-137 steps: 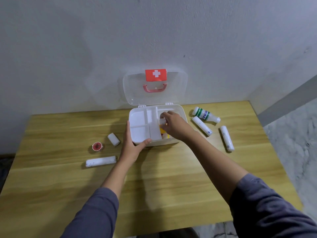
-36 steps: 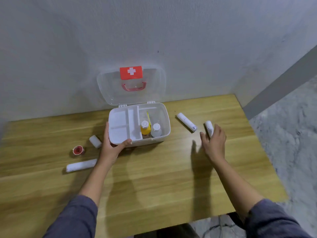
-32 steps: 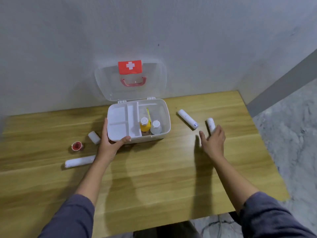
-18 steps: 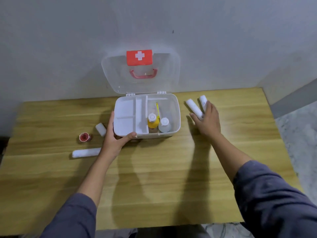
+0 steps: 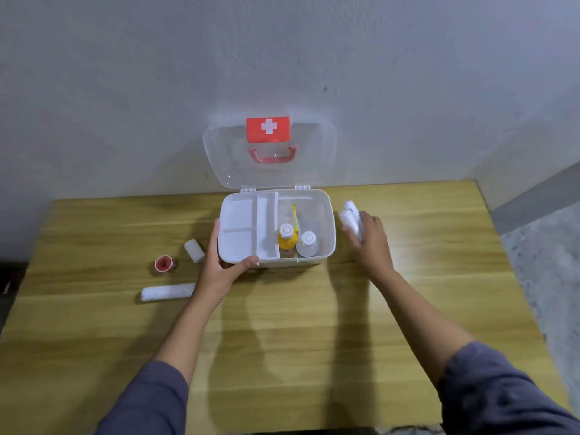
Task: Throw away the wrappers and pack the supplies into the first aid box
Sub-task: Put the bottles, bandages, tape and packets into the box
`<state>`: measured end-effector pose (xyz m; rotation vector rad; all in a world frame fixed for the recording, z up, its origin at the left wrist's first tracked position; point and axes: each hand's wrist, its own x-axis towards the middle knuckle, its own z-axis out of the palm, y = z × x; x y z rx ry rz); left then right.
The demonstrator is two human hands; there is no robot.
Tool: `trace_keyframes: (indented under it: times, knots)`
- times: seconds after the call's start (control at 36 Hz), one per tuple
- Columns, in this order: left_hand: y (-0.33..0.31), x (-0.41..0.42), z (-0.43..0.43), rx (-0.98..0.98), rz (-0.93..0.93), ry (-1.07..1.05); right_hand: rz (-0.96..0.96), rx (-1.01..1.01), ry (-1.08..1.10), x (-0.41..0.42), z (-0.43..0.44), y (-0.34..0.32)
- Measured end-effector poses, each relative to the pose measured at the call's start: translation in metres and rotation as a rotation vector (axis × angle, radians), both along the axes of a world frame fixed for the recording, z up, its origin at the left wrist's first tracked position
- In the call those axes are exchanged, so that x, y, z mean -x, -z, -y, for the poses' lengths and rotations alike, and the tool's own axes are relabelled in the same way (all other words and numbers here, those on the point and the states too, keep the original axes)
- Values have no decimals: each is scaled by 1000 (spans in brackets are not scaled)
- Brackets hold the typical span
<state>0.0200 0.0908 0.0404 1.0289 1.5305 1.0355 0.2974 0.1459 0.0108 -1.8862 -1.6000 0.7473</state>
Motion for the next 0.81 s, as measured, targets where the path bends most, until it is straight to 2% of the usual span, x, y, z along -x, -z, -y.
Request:
trace_keyframes:
  times: [0.14,0.31,0.5,0.64,0.81]
  knots:
    - [-1,2,1,-16,12,13,-62,-249,-70,8,2,-44]
    - [-1,3,1,-12,12,22,184,-131,-333,27,-16,-70]
    - [0,5,1,0,25,37,394,37,-484,51,-36,-73]
    - [0,5,1,3,36,40,416,60,-522,60,-36,-74]
    - [3,8,0,-9,35,47,276,-55,-354,55,-19,-65]
